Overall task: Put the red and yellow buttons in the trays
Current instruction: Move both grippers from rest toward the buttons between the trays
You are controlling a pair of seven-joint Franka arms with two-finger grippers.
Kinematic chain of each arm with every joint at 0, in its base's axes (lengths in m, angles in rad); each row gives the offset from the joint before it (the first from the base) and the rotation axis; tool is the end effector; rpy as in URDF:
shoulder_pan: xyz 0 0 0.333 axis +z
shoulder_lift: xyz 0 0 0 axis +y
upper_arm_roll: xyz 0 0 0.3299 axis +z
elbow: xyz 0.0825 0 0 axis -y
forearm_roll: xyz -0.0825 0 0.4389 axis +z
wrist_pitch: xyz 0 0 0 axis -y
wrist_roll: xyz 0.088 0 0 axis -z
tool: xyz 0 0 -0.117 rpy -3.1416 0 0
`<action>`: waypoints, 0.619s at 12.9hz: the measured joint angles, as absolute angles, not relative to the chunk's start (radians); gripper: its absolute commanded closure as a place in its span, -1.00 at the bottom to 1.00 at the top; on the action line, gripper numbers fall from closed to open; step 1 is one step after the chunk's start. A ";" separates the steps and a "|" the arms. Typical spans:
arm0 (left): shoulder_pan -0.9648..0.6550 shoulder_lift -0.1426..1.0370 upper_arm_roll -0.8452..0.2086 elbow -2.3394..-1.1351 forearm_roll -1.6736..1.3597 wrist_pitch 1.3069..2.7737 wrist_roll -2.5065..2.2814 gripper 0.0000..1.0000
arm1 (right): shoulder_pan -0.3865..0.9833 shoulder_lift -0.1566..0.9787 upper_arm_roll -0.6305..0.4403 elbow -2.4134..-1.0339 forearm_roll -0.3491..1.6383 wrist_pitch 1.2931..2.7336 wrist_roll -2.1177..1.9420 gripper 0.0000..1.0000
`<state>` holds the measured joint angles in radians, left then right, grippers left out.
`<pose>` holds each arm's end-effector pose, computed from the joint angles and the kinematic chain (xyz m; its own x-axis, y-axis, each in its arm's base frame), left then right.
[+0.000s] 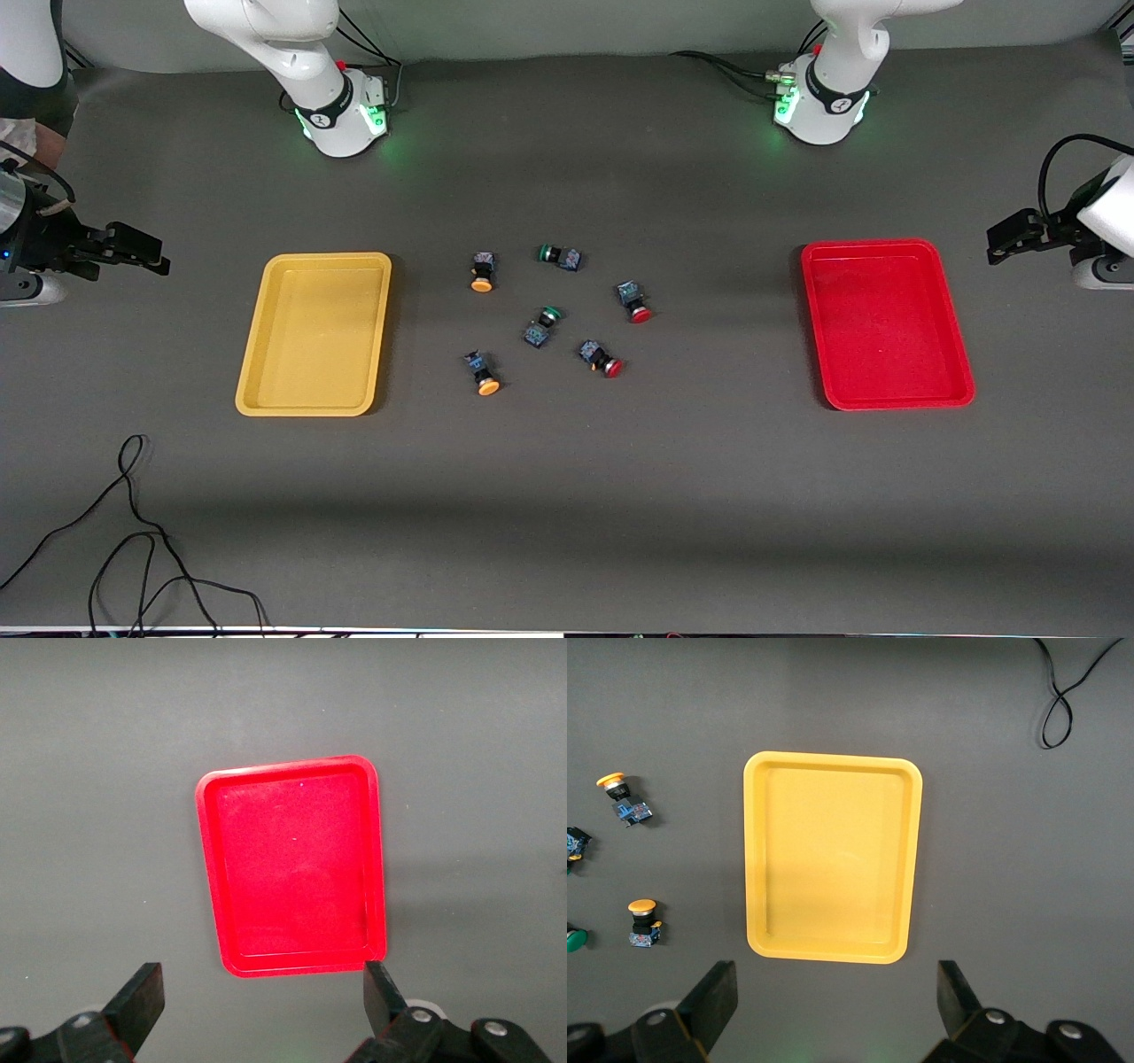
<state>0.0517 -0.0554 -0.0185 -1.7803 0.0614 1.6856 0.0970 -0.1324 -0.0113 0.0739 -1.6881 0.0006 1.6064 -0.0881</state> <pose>0.5933 0.0260 0.5609 0.9965 -0.0705 -0.0453 -0.0731 -0.9957 -0.0575 0.6025 -0.0350 0.5765 0.9971 0.0297 -0.0701 0.0293 -0.9996 -0.0059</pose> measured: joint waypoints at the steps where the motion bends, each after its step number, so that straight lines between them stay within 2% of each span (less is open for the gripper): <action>1: 0.048 -0.055 -0.022 -1.780 0.061 1.684 0.097 -0.99 | -0.132 -0.011 0.074 -1.688 0.001 1.606 -0.088 -1.00; 8: 0.046 -0.054 -0.026 -1.774 0.061 1.663 0.097 -0.99 | -0.132 -0.011 0.075 -1.688 0.001 1.606 -0.088 -1.00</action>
